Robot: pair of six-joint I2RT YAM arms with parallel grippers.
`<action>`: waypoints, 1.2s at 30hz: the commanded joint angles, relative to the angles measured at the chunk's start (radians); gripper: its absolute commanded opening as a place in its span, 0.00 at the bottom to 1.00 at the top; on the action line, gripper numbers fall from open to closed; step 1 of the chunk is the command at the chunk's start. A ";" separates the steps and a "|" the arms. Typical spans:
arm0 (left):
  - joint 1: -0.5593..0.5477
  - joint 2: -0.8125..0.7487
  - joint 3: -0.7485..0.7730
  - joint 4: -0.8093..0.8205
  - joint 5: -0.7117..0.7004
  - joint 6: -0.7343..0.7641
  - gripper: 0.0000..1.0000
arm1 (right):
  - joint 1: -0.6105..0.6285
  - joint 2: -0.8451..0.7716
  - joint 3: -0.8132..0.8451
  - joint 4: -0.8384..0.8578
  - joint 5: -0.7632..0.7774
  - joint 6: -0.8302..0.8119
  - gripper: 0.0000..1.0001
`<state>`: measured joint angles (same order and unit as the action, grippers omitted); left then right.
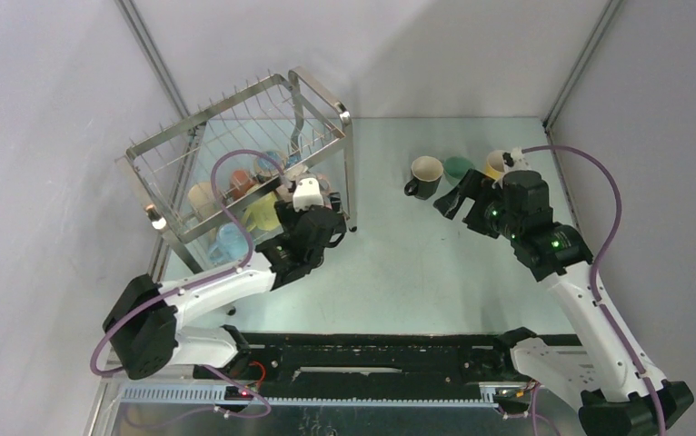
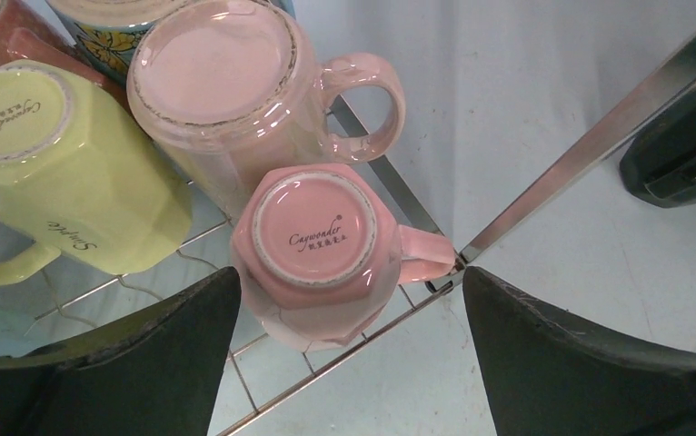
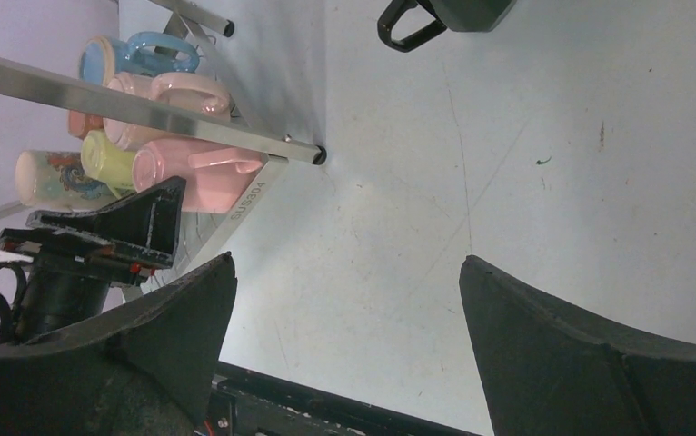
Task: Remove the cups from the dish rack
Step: Unload the cup from the dish rack.
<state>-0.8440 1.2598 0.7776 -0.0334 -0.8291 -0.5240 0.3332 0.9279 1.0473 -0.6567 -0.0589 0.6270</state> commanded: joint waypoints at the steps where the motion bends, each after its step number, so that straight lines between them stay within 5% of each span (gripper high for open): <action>1: 0.057 0.056 -0.004 0.066 -0.013 -0.009 1.00 | 0.015 -0.021 -0.021 0.038 0.022 0.000 0.99; 20: 0.081 0.213 -0.028 0.239 -0.092 0.011 0.99 | 0.032 -0.077 -0.070 0.029 0.030 -0.025 0.99; 30: 0.086 0.139 -0.071 0.263 -0.028 0.044 0.71 | 0.050 -0.094 -0.073 0.026 0.049 -0.013 0.98; 36: 0.085 0.040 -0.095 0.219 0.009 0.066 0.63 | 0.075 -0.085 -0.074 0.036 0.059 -0.004 0.98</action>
<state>-0.7799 1.3884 0.7002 0.1894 -0.8513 -0.4503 0.3882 0.8436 0.9733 -0.6476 -0.0223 0.6193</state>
